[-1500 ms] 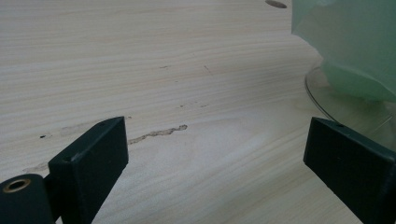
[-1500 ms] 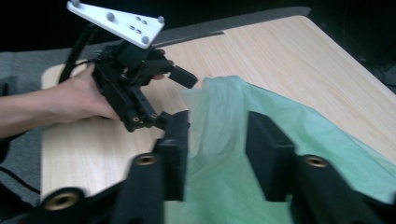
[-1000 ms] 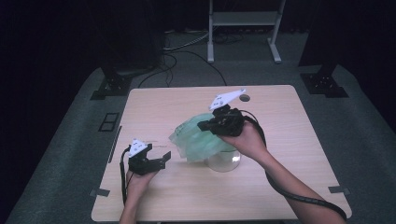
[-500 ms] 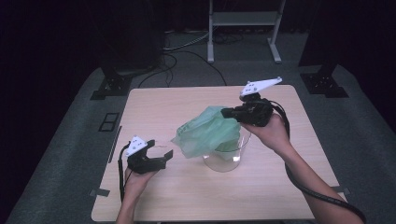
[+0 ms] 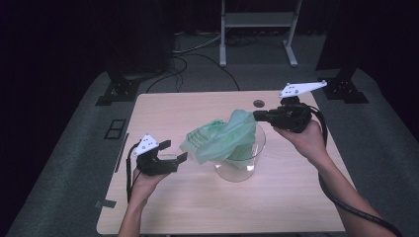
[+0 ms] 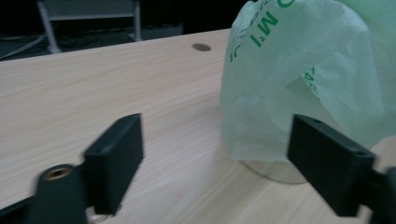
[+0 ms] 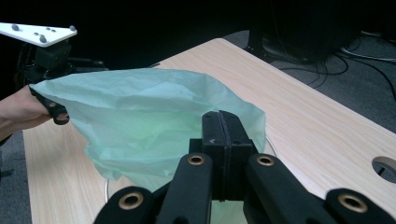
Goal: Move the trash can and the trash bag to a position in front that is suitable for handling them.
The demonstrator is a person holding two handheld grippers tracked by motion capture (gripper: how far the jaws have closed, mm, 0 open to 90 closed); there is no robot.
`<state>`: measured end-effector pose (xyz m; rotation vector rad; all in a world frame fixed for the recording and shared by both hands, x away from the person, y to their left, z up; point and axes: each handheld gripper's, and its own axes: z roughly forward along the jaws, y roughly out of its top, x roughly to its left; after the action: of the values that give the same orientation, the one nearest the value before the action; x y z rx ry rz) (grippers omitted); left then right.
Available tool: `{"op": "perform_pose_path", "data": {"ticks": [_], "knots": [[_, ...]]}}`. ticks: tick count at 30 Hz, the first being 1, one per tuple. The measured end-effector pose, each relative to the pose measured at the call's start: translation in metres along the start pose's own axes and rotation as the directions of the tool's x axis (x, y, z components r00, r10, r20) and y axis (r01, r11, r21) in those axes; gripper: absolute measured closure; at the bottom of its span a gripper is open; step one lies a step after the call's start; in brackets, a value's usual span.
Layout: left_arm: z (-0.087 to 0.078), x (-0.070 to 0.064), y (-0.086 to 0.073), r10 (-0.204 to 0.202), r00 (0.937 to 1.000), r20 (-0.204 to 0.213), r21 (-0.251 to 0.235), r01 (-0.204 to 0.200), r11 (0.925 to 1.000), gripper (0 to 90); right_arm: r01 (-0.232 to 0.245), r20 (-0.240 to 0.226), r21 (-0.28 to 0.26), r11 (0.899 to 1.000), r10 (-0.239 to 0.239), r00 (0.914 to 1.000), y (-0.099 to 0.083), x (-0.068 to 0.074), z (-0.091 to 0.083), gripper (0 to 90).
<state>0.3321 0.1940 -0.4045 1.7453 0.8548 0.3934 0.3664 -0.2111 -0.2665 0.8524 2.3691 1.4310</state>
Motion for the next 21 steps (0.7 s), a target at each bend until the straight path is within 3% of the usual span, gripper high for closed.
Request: {"op": "perform_pose_path", "data": {"ticks": [2,4,10,13,15,21], "knots": [[0.003,0.001,0.003,-0.029,0.9987,0.043,-0.004,0.030,0.9996,24.0,-0.005,0.007,-0.003,1.000,0.005,1.0000,-0.002,-0.003,-0.005,90.0],[0.006,0.001,0.006,-0.046,0.9969,0.063,-0.007,0.046,0.9989,37.2,-0.008,0.016,-0.002,1.000,0.008,0.9998,-0.005,-0.006,-0.009,90.0],[0.012,-0.011,0.014,0.041,0.9949,0.092,0.010,-0.043,0.9990,69.5,-0.013,0.033,0.001,1.000,0.013,0.9994,-0.016,-0.012,-0.023,90.0],[0.014,-0.017,0.017,0.061,0.9915,0.115,0.002,-0.061,0.9981,85.1,-0.026,0.043,0.000,1.000,0.026,0.9988,-0.022,-0.016,-0.030,90.0],[0.013,-0.019,0.020,0.068,0.9891,0.131,-0.003,-0.068,0.9976,90.0,-0.029,0.053,0.007,1.000,0.028,0.9982,-0.026,-0.018,-0.034,90.0],[0.013,-0.020,0.020,0.052,0.9864,0.156,0.003,-0.053,0.9986,90.0,-0.049,0.084,0.025,0.998,0.047,0.9954,-0.039,-0.028,-0.043,90.0]]}}
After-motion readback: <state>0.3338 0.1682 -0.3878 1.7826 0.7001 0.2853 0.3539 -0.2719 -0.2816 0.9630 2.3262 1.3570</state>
